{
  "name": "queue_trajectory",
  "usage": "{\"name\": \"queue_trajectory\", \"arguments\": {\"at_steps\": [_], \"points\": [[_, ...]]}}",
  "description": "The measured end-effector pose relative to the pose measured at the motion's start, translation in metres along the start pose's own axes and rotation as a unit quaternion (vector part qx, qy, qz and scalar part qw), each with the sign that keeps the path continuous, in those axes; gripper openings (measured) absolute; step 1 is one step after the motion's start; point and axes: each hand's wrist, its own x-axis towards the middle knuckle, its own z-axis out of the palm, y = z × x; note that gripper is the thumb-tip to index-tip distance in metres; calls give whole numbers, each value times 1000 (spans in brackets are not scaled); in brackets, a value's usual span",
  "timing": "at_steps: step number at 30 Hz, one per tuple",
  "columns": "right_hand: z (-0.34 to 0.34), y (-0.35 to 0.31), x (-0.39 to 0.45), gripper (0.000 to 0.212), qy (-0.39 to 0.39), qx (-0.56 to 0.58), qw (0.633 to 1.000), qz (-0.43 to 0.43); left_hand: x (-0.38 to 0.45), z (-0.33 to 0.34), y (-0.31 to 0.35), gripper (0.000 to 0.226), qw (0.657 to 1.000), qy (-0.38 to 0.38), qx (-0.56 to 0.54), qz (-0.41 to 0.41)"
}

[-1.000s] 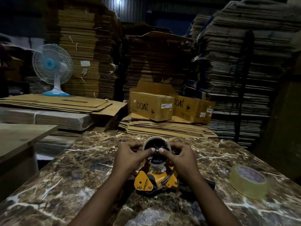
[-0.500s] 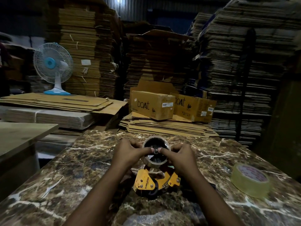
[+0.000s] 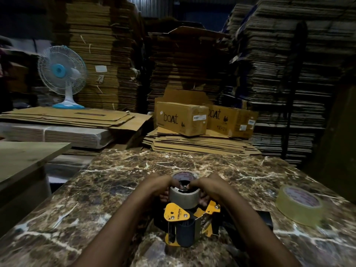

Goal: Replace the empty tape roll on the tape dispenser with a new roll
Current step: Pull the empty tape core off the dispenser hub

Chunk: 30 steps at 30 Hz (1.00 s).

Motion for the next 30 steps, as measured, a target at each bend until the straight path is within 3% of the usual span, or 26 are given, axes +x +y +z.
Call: {"name": "queue_trajectory", "arguments": {"at_steps": [4,8,12,13,16,18,21,24,30], "points": [[-1,1,-2,45,3,-3,1000,-17,1,-3,-4,31,999,-21,-7,26],[-3,3,-11,25,-16,35,998,-57,-1,-16,-11,45,995,-69,-58,33],[-4,1,-15,15,-46,92,989,-105,2,-30,-19,25,988,-117,-92,37],[-5,1,-14,21,-54,79,988,-120,2,-31,-22,28,987,-129,-84,49],[-5,5,-14,68,-89,25,982,-164,0,-33,-28,51,979,-179,-43,88],[-5,7,-15,87,-99,-3,976,-193,-1,-35,-30,58,974,-192,-23,118],[-7,9,-14,99,-106,-10,972,-210,2,-34,-32,67,970,-188,21,153],[-5,11,-11,115,-94,-38,969,-224,0,-30,-32,61,968,-175,46,175],[-4,13,-9,114,-40,-36,970,-237,5,-22,-40,54,966,-168,-13,194]]}}
